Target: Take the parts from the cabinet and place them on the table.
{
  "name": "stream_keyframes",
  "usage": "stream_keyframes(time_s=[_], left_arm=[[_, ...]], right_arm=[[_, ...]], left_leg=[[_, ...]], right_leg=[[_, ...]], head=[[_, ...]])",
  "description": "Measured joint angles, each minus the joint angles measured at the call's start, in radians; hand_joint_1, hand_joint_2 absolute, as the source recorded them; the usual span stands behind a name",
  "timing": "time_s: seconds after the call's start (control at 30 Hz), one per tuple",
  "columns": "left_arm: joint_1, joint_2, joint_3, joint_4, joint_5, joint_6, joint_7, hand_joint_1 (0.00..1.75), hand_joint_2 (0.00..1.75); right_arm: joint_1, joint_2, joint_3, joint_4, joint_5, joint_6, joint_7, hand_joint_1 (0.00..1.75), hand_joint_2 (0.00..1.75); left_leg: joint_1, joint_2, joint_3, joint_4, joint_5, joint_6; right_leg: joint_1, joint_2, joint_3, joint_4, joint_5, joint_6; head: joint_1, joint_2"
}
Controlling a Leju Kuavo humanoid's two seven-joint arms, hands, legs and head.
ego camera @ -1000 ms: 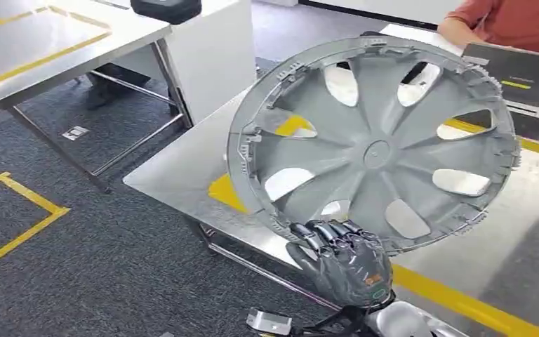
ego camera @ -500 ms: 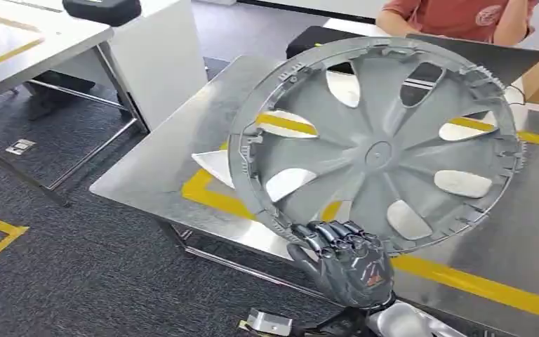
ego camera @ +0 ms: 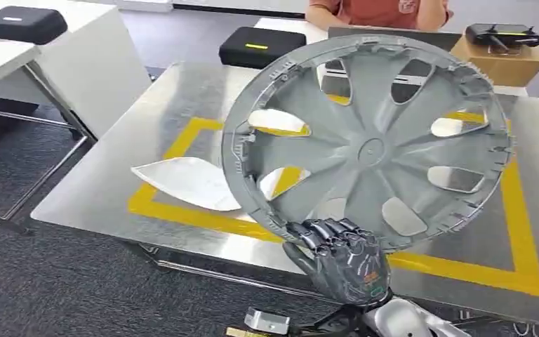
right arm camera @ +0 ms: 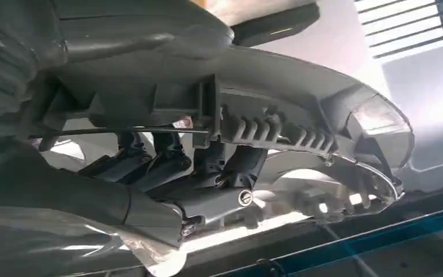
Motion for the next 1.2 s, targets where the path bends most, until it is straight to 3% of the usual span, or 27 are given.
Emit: stream_keyframes(time_s=[0.03, 0.07, 0.1, 0.2, 0.23, 0.27, 0.3, 0.5, 0.6, 1.2], left_arm=[[0.002, -0.001, 0.000, 0.000, 0.000, 0.002, 0.000, 0.00, 1.75], [0.001, -0.003, 0.000, 0.005, 0.000, 0.002, 0.000, 0.00, 1.75], [0.002, -0.004, 0.000, 0.006, 0.000, 0.002, 0.000, 0.00, 1.75], [0.001, -0.005, 0.000, 0.006, -0.006, 0.003, -0.004, 0.00, 1.75], [0.002, -0.006, 0.000, 0.006, -0.008, 0.003, -0.006, 0.00, 1.75], [0.003, -0.006, 0.000, 0.006, -0.009, 0.003, -0.008, 0.00, 1.75], [0.001, -0.006, 0.000, 0.007, -0.009, 0.003, -0.008, 0.00, 1.75], [0.002, -0.007, 0.000, 0.010, -0.014, 0.003, -0.016, 0.00, 1.75], [0.002, -0.006, 0.000, 0.013, -0.017, 0.003, -0.023, 0.00, 1.75], [-0.008, -0.002, 0.020, 0.037, -0.045, 0.005, -0.039, 0.00, 1.75]], right_arm=[[0.000, 0.000, 0.000, 0.000, 0.000, 0.000, 0.000, 1.75, 1.75], [-0.002, 0.000, 0.000, 0.000, 0.000, 0.000, 0.000, 1.75, 1.75], [-0.004, 0.000, 0.000, 0.000, -0.002, 0.001, 0.000, 1.75, 1.75], [-0.001, 0.000, 0.003, 0.000, -0.014, 0.002, -0.003, 1.75, 1.75], [0.001, 0.000, 0.003, 0.000, -0.016, 0.002, -0.003, 1.75, 1.75], [-0.003, 0.000, 0.005, 0.000, -0.018, 0.003, -0.003, 1.75, 1.75], [-0.003, 0.000, 0.005, 0.000, -0.018, 0.005, -0.003, 1.75, 1.75], [-0.004, 0.000, 0.006, 0.001, -0.019, 0.013, -0.005, 1.75, 1.75], [-0.004, 0.000, 0.006, 0.001, -0.022, 0.016, -0.003, 1.75, 1.75], [-0.006, 0.000, -0.008, 0.011, -0.024, 0.055, 0.025, 1.75, 1.75]], left_leg=[[0.005, -0.031, 0.025, -0.072, 0.032, 0.001], [0.009, -0.074, 0.028, -0.087, 0.023, 0.001], [0.011, -0.070, 0.035, -0.115, 0.010, 0.005], [0.004, -0.052, 0.032, -0.118, 0.019, 0.021], [0.008, -0.047, 0.033, -0.127, 0.021, 0.023], [0.008, -0.051, 0.035, -0.129, 0.022, 0.010], [0.007, -0.049, 0.035, -0.129, 0.022, 0.013], [0.000, -0.051, 0.034, -0.127, 0.026, 0.023], [-0.001, -0.051, 0.034, -0.127, 0.024, 0.025], [0.003, -0.050, 0.033, -0.128, 0.023, 0.024]], right_leg=[[0.000, 0.009, -0.001, 0.001, 0.000, 0.002], [0.005, 0.021, -0.010, 0.007, 0.003, 0.008], [0.002, 0.031, -0.021, 0.011, 0.008, 0.013], [-0.003, 0.051, -0.028, -0.002, 0.022, 0.035], [-0.005, 0.033, -0.022, 0.003, 0.018, 0.029], [0.000, 0.028, -0.021, -0.014, 0.024, 0.002], [0.001, 0.031, -0.021, -0.013, 0.021, -0.004], [-0.004, 0.025, -0.018, -0.016, 0.030, 0.012], [-0.007, 0.025, -0.019, -0.017, 0.029, 0.027], [-0.003, 0.025, -0.025, -0.012, 0.026, 0.028]], head=[[0.000, 0.000], [0.002, 0.000], [0.002, 0.000], [0.002, 0.000], [0.000, 0.000], [0.009, 0.000], [0.008, 0.000], [0.007, 0.000], [0.007, 0.000], [0.007, 0.000]])
